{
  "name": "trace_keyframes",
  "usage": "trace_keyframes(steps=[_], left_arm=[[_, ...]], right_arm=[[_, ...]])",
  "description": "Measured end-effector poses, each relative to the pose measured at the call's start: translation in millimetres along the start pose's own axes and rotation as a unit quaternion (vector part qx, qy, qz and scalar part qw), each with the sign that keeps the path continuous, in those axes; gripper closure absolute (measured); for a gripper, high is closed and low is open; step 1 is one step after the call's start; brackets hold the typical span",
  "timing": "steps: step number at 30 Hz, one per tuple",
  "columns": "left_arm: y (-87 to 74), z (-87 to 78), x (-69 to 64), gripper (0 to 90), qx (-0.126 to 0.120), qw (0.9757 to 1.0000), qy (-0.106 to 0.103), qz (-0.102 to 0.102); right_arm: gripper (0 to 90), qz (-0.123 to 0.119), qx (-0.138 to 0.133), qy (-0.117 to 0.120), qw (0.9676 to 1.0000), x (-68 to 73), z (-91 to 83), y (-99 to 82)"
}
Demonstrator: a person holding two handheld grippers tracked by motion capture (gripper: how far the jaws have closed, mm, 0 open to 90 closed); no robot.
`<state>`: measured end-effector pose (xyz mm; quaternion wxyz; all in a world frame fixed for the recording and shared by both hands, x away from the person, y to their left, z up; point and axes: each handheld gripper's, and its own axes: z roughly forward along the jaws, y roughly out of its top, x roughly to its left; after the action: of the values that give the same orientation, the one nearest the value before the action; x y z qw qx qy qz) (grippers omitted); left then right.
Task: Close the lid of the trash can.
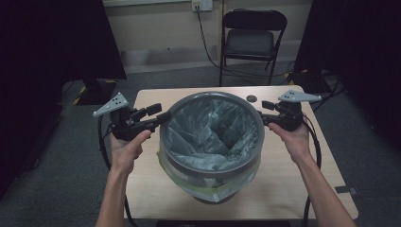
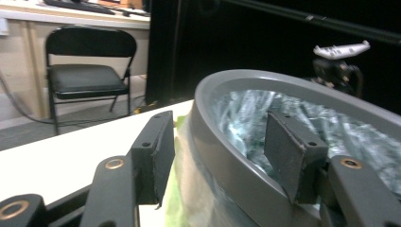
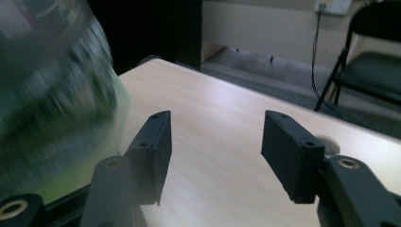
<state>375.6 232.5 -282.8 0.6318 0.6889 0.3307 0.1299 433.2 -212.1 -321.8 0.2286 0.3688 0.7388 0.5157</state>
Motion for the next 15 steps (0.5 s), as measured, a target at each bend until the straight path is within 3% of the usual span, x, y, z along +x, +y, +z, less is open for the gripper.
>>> trace_keyframes(steps=[2,4,7,9,11,13,15], left_arm=[[-3.5,-3.1,-2.2,43.3,-0.005,0.9999,0.007,0.005],[-3.9,-2.7,-3.9,42.9,-0.004,1.0,0.001,0.0],[-4.3,-4.1,-9.9,41.0,0.001,0.9998,0.011,0.015],[-5.9,-6.5,-13.2,40.2,-0.001,0.9998,0.009,0.016],[-7.3,-10.4,-15.7,39.3,0.001,0.9998,0.01,0.017],[-9.4,-13.7,-16.4,39.3,-0.001,0.9999,-0.01,0.007],[-11.7,-16.5,-17.4,39.2,0.0,0.9999,-0.005,0.009]], right_arm=[[49.3,-0.01,-0.017,0.004,0.9998,2.7,-1.8,15.7],[53.0,-0.015,-0.03,0.007,0.9994,3.8,-4.5,30.4],[56.8,-0.016,-0.058,0.019,0.998,7.6,-12.3,48.6],[58.0,-0.017,-0.076,0.047,0.9959,13.5,-20.1,56.0],[57.9,-0.026,-0.076,0.065,0.9947,24.0,-26.5,59.0],[58.3,-0.027,-0.082,0.093,0.9919,32.3,-31.5,58.3],[58.5,-0.037,-0.064,0.095,0.9927,40.9,-31.4,55.1]])
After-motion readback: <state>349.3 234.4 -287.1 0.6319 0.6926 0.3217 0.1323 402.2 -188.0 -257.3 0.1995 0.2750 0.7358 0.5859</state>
